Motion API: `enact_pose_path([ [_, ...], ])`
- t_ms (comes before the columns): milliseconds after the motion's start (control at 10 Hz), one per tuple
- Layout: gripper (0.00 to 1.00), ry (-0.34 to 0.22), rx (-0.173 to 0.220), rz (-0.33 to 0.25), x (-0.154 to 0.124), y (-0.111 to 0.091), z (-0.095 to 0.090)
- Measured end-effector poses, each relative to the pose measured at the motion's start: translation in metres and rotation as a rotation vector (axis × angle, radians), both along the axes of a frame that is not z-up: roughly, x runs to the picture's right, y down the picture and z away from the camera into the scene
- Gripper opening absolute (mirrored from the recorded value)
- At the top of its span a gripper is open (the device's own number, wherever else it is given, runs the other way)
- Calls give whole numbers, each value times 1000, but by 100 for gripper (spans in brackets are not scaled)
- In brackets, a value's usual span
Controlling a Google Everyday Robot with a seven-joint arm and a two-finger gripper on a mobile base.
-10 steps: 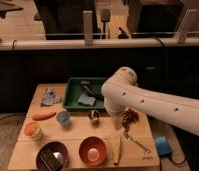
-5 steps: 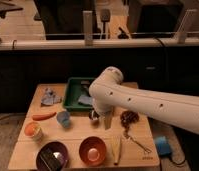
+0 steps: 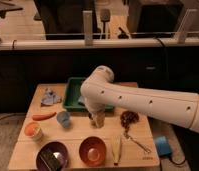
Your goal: Wipe red bowl with towel
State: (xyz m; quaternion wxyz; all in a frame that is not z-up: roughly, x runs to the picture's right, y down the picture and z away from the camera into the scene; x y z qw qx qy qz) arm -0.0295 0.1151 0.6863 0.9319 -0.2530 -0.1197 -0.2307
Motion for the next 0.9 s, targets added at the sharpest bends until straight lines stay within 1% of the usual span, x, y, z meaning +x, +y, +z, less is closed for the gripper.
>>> enact_pose_path([
  [200,80,-21,1,-17,-6,-2,3],
  [400,80,-45,1,-34,-23,-2,6],
  [900,80,-72,6,-46,-44,-5,15],
])
